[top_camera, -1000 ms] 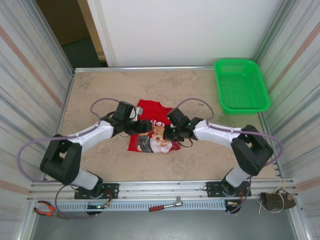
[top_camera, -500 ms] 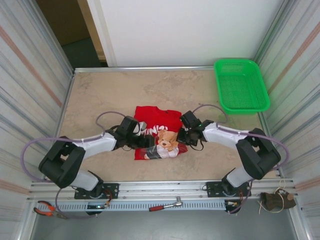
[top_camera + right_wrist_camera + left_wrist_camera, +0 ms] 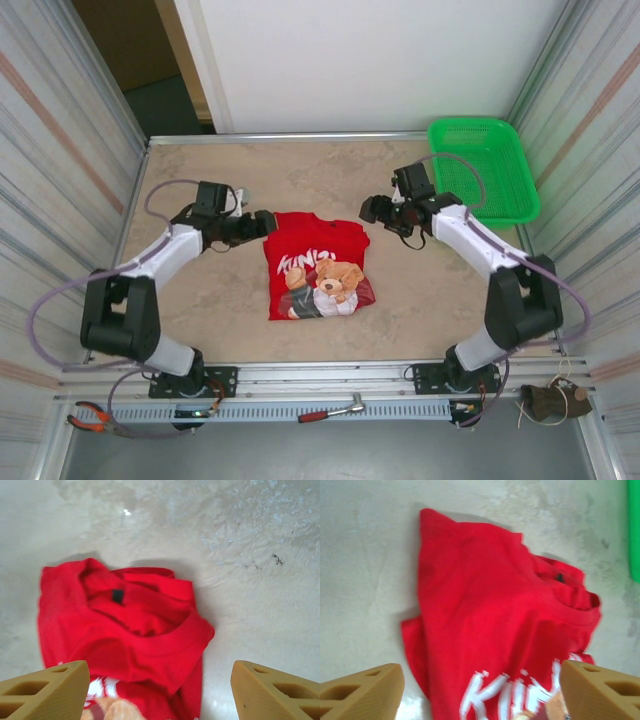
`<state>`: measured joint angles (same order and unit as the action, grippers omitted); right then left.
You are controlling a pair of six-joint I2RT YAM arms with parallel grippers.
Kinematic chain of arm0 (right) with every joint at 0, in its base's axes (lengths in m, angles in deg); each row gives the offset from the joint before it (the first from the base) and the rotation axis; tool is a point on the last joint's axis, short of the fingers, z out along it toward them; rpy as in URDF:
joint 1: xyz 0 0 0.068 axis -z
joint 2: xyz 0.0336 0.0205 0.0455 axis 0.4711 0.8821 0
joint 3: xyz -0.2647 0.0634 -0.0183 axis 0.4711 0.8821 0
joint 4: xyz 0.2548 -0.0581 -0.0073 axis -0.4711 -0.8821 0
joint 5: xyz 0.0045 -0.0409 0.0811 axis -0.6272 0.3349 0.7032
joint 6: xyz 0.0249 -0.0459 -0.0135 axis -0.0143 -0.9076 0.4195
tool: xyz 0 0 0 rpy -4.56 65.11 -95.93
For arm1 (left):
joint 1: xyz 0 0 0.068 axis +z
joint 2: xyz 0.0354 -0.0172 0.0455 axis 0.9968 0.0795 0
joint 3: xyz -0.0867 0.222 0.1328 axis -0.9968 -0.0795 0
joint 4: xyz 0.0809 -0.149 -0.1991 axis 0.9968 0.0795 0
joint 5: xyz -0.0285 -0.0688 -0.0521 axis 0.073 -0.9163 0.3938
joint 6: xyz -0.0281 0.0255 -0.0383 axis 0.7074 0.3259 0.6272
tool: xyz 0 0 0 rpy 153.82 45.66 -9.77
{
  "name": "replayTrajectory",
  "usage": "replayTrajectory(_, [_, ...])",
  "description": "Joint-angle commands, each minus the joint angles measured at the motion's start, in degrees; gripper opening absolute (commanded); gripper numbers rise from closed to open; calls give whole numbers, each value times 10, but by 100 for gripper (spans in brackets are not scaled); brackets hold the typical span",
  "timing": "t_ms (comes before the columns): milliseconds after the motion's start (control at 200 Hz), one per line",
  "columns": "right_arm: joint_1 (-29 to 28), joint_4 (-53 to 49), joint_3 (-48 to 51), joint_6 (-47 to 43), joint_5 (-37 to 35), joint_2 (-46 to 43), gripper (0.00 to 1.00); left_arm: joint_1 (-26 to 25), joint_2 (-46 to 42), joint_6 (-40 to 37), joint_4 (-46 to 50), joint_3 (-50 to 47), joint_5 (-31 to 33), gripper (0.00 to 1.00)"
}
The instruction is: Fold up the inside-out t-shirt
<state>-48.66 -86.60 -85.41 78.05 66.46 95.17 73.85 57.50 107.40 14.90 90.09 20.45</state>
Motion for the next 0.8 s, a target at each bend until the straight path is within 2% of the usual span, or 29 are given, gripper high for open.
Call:
replayTrajectory(0, [-3,-3,-25,-29,30,62,75,9,61,-40,7,34,-47,92])
replayTrajectory(286, [-17,52,-15,0,45,133,75,5,155,-24,-38,58,-81,93])
replayTrajectory(621, [-75,101,-34,28,72,199,75,-39,224,15,-90,75,-101,92])
replayTrajectory(766, [-79,136,-35,44,87,213,71,-57,245,30,-118,76,-111,86])
replayTrajectory(797, [-79,143,-36,47,87,215,69,-60,247,34,-126,75,-112,81])
